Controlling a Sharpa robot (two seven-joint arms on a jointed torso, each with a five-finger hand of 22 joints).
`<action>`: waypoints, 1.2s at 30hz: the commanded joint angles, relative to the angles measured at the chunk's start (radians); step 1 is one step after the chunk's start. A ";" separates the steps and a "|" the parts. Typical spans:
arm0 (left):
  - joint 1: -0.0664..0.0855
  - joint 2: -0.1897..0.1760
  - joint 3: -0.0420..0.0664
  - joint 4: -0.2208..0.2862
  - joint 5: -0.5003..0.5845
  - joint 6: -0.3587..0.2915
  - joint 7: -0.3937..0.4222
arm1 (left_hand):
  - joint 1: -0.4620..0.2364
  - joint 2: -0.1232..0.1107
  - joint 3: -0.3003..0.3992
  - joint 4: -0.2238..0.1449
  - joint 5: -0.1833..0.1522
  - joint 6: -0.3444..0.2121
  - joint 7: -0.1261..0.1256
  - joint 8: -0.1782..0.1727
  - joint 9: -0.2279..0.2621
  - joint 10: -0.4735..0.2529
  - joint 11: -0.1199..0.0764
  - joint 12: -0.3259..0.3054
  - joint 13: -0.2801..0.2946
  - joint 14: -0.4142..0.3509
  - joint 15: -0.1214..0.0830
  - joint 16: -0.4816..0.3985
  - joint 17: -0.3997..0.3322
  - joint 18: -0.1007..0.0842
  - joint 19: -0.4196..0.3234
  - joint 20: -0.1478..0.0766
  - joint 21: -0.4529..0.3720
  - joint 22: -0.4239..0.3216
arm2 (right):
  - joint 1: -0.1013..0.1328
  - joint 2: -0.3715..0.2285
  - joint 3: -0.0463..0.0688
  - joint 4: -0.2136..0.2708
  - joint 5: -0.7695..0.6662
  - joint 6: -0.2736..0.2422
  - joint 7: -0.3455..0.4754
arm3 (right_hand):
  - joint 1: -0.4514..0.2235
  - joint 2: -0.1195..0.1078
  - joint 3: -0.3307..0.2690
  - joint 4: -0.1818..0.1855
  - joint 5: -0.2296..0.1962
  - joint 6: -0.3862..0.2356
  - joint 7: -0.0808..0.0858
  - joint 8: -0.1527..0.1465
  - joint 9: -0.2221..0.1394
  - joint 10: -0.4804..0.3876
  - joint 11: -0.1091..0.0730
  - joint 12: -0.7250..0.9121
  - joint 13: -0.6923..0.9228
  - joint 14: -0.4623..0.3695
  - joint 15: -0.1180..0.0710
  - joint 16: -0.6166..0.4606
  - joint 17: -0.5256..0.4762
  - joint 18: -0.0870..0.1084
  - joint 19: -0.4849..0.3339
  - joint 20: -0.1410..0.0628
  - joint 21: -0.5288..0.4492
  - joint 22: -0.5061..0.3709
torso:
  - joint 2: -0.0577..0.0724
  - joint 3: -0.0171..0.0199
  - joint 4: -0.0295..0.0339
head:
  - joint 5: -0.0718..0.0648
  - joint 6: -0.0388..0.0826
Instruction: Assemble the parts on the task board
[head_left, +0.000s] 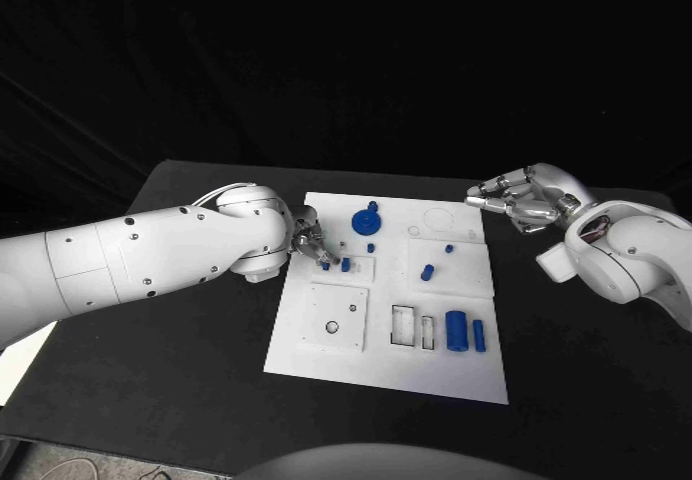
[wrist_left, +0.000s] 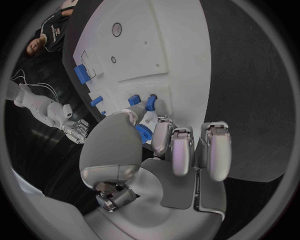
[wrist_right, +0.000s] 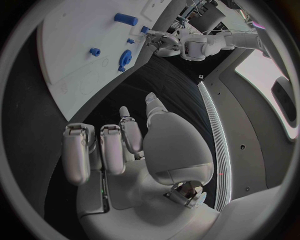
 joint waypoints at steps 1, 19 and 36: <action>0.000 0.002 0.000 0.000 0.010 0.020 -0.037 | -0.016 -0.002 -0.002 0.010 0.006 0.008 0.003 0.007 0.001 0.008 0.000 0.005 0.001 0.105 -0.004 0.003 0.263 -0.015 0.104 -0.005 0.006 0.263 | 0.000 0.000 0.000 0.002 -0.007 0.006 0.002 | 0.000 0.012 -0.006 0.001 0.004 -0.007 0.000 -0.002 0.002 -0.008 0.001 -0.003 0.044 0.065 -0.003 -0.004 0.083 0.013 -0.007 -0.001 -0.004 0.023 | 0.000 0.0003 0.0003 | 0.000 -0.001; 0.000 -0.004 0.000 0.000 0.011 -0.016 -0.044 | -0.078 -0.046 -0.080 0.079 0.006 0.016 0.003 0.016 0.004 0.011 0.000 0.007 0.003 0.105 -0.004 0.003 0.263 -0.015 0.104 -0.005 0.006 0.263 | 0.000 -0.001 0.000 0.002 -0.007 0.005 0.003 | 0.000 0.012 -0.010 0.002 0.005 -0.007 0.000 -0.001 0.002 -0.008 0.001 -0.005 0.043 0.064 -0.003 -0.005 0.082 0.014 -0.008 -0.001 -0.005 0.021 | 0.000 -0.0001 -0.0001 | -0.002 -0.001; 0.001 -0.040 0.003 0.011 0.162 -0.150 0.063 | -0.114 -0.038 -0.163 0.090 0.006 -0.062 0.028 -0.011 -0.005 -0.081 0.018 -0.114 -0.125 0.105 0.006 0.003 0.263 0.012 0.065 0.000 -0.085 0.162 | -0.001 0.000 0.000 -0.001 -0.007 0.006 0.003 | 0.000 0.012 -0.010 0.002 0.005 -0.007 0.000 -0.001 0.002 -0.008 0.001 -0.005 0.043 0.064 -0.003 -0.005 0.082 0.014 -0.008 -0.001 -0.005 0.021 | -0.001 0.0006 0.0002 | -0.008 -0.001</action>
